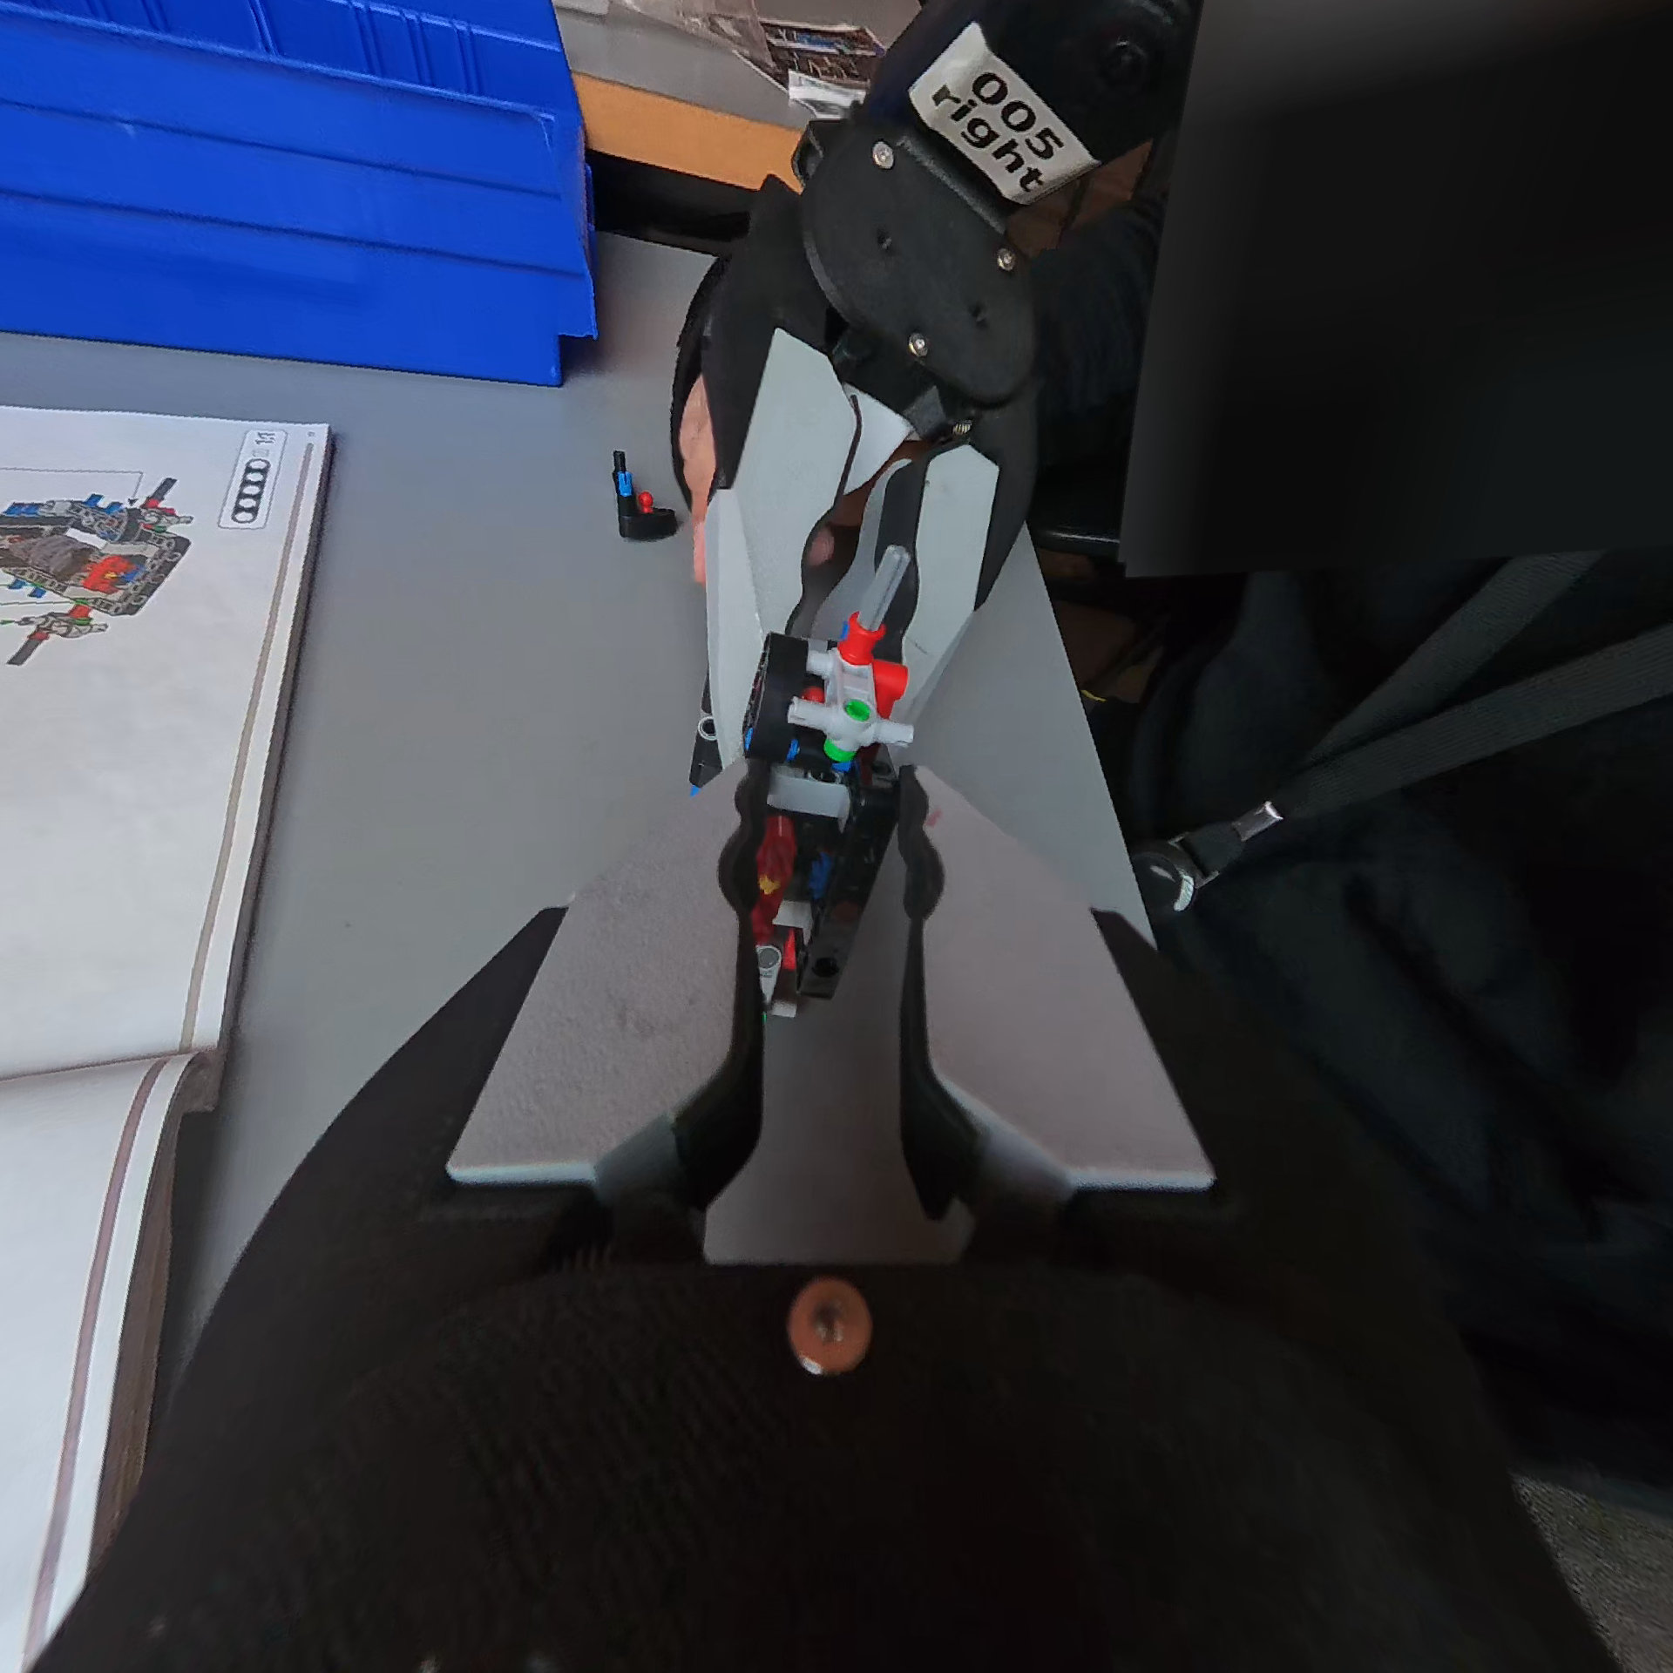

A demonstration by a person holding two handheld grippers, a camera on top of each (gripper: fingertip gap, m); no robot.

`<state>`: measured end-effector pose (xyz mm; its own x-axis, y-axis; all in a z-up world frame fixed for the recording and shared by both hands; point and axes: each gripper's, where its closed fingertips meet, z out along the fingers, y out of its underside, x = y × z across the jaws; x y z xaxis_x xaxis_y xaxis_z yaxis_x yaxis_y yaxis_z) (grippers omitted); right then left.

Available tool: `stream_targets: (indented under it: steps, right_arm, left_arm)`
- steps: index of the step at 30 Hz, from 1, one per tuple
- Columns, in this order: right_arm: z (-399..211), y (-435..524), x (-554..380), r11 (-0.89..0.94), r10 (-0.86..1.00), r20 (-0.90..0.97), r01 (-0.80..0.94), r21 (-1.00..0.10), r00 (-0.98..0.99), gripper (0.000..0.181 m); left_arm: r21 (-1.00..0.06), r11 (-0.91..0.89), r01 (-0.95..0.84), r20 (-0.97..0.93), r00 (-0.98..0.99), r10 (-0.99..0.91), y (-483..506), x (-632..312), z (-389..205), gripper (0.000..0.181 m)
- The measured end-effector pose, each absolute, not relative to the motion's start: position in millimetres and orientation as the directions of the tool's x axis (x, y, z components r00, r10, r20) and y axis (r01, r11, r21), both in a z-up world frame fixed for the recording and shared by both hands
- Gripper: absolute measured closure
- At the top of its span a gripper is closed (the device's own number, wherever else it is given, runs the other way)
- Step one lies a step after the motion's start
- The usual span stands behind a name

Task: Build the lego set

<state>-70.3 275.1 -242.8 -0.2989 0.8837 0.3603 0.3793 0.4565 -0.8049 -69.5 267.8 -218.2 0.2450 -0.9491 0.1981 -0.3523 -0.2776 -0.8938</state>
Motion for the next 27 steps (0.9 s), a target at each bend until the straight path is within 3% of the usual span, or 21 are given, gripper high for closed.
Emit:
stream_targets:
  steps: [4, 16, 19, 21, 27]
  right_arm:
    - [-239, 274, -69, 0.395, 0.911, 0.293, 0.413, -0.820, -0.291, 0.158]
    - [-241, 270, -71, 0.445, 0.893, 0.351, 0.425, -0.789, -0.282, 0.158]
    - [-239, 268, -74, 0.408, 0.904, 0.308, 0.389, -0.826, -0.295, 0.156]
    - [-231, 264, -76, 0.408, 0.902, 0.316, 0.338, -0.848, -0.296, 0.137]
    - [-231, 260, -76, 0.421, 0.895, 0.330, 0.319, -0.849, -0.300, 0.158]
  left_arm:
    - [-0.894, -0.275, -0.354, 0.202, 0.229, -0.952, 266, -70, -218, 0.156]
    - [-0.888, -0.238, -0.393, 0.160, 0.220, -0.962, 262, -71, -219, 0.156]
    - [-0.883, -0.253, -0.396, 0.178, 0.217, -0.960, 261, -74, -218, 0.156]
    - [-0.878, -0.261, -0.401, 0.204, 0.180, -0.962, 256, -73, -218, 0.156]
    - [-0.902, -0.198, -0.384, 0.131, 0.194, -0.972, 258, -70, -219, 0.156]
